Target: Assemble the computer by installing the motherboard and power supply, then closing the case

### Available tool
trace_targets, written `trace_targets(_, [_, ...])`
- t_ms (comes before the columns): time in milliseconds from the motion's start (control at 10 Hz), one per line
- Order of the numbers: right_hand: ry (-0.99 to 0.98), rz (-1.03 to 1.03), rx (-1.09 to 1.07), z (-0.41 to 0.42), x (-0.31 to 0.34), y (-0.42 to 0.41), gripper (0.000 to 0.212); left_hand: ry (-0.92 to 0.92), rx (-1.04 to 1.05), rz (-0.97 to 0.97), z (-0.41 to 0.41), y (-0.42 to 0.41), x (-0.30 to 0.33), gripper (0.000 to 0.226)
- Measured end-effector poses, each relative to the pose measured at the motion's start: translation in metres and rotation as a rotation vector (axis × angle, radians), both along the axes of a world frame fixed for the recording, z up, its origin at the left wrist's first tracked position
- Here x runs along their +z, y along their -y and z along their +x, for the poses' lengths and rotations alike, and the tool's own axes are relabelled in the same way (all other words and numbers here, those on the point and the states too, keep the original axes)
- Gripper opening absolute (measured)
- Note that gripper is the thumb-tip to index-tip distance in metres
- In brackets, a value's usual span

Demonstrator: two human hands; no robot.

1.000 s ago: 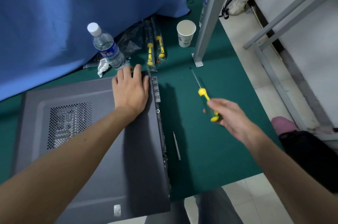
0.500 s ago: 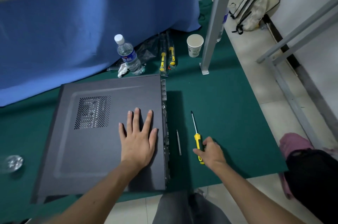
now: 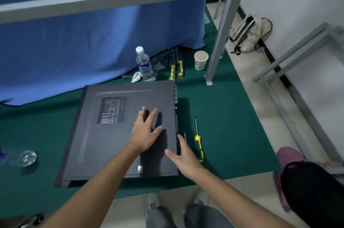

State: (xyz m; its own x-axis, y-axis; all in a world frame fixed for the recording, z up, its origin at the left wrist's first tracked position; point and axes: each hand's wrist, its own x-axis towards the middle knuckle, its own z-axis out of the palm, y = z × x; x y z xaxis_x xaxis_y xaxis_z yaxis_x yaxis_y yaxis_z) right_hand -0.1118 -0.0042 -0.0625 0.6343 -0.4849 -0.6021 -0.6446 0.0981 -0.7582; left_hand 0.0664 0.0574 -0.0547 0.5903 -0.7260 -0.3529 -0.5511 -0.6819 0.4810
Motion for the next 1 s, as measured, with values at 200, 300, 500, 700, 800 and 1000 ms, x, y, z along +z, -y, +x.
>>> trace_targets(200, [-0.075,-0.073,-0.039,0.016,0.011,-0.020,0.080,0.204,0.458,0.115,0.053,-0.116,0.013,0.077])
trace_targets(300, [-0.084,-0.092,-0.092,0.024,0.014,-0.030,0.078,0.150,0.632,0.163,0.079,-0.157,0.014,0.085])
trace_targets(500, [-0.127,-0.096,-0.157,0.035,0.018,-0.041,0.070,-0.146,0.661,0.181,0.112,-0.181,0.013,0.099])
trace_targets(700, [-0.162,-0.108,-0.173,0.037,0.016,-0.037,0.070,-0.101,0.636,0.226,0.119,-0.172,0.008,0.099])
trace_targets(800, [-0.155,-0.141,-0.195,0.038,0.015,-0.033,0.070,-0.034,0.550,0.239,0.119,-0.168,0.007,0.095])
trace_targets(1000, [-0.334,-0.380,-0.145,0.034,0.012,-0.067,0.067,0.055,0.417,0.041,0.091,-0.212,-0.011,0.075])
